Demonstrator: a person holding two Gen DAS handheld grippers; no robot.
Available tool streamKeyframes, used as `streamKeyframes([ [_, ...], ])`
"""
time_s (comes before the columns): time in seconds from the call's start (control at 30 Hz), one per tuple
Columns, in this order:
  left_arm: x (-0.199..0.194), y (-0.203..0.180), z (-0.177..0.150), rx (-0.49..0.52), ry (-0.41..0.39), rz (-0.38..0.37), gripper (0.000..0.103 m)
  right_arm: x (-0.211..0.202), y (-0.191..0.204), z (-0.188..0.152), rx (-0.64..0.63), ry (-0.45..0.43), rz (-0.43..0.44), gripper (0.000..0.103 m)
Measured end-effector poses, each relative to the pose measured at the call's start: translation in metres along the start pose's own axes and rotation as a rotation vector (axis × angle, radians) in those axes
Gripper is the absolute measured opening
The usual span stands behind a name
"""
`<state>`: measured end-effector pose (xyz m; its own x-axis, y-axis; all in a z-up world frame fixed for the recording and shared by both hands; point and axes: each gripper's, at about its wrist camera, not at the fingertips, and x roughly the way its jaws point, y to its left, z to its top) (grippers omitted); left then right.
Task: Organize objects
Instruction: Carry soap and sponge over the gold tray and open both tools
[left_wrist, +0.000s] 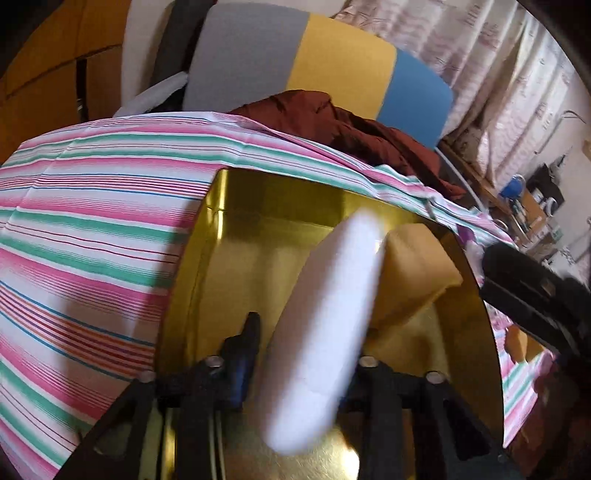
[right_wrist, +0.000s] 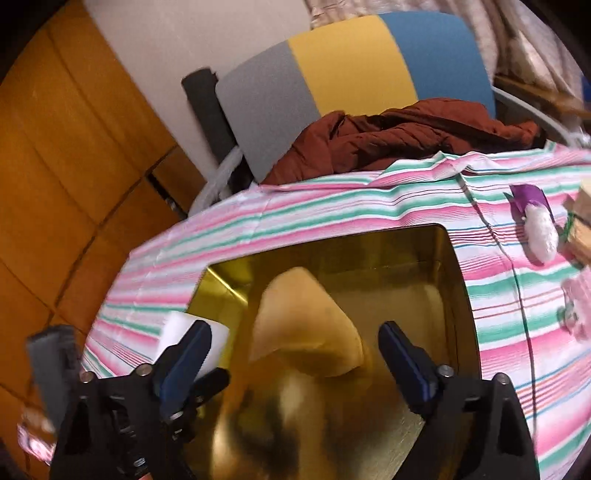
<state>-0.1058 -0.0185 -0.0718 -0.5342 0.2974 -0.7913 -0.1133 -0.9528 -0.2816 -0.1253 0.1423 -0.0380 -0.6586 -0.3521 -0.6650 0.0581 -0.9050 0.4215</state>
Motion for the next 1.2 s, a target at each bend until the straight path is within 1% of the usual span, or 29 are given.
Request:
streamKeyframes([
  [0.03,-0.001,0.001,0.002,-0.011,-0.004,-0.004,0.047,-0.005,0.0,-0.002,-0.002,-0.007,-0.001,0.094],
  [0.1,-0.004,0.003,0.004,-0.047,-0.012,-0.049,0.047,-0.015,-0.002,-0.006,-0.004,-0.015,0.007,0.095],
  [0.17,-0.008,0.005,0.006,-0.074,-0.02,-0.072,0.048,-0.024,-0.004,-0.012,-0.004,-0.022,0.016,0.095],
  [0.3,-0.026,0.004,0.007,-0.1,-0.074,-0.034,0.049,-0.041,-0.011,-0.022,0.005,-0.034,0.029,0.095],
  [0.43,-0.046,-0.003,-0.002,-0.113,-0.128,-0.058,0.049,-0.057,-0.021,-0.028,0.024,-0.053,0.029,0.095],
  [0.57,-0.053,-0.018,-0.016,-0.085,-0.126,-0.06,0.049,-0.068,-0.031,-0.032,0.045,-0.066,0.027,0.095],
  [0.7,-0.053,-0.033,-0.032,-0.067,-0.097,-0.09,0.049,-0.077,-0.039,-0.036,0.057,-0.074,0.022,0.095],
  [0.73,-0.054,-0.036,-0.036,-0.064,-0.095,-0.104,0.049,-0.078,-0.041,-0.038,0.059,-0.077,0.022,0.095],
  [0.83,-0.058,-0.045,-0.045,-0.062,-0.108,-0.201,0.049,-0.086,-0.049,-0.041,0.073,-0.093,0.007,0.095],
  [0.9,-0.061,-0.055,-0.049,-0.047,-0.113,-0.246,0.049,-0.093,-0.056,-0.042,0.084,-0.107,0.004,0.095],
  [0.97,-0.063,-0.068,-0.05,-0.025,-0.117,-0.263,0.049,-0.099,-0.064,-0.043,0.094,-0.117,-0.001,0.095],
  [1.13,-0.064,-0.102,-0.057,0.061,-0.098,-0.285,0.049,-0.114,-0.084,-0.046,0.114,-0.152,-0.032,0.095],
  [1.2,-0.063,-0.115,-0.061,0.089,-0.089,-0.308,0.049,-0.118,-0.093,-0.047,0.128,-0.157,-0.042,0.095],
])
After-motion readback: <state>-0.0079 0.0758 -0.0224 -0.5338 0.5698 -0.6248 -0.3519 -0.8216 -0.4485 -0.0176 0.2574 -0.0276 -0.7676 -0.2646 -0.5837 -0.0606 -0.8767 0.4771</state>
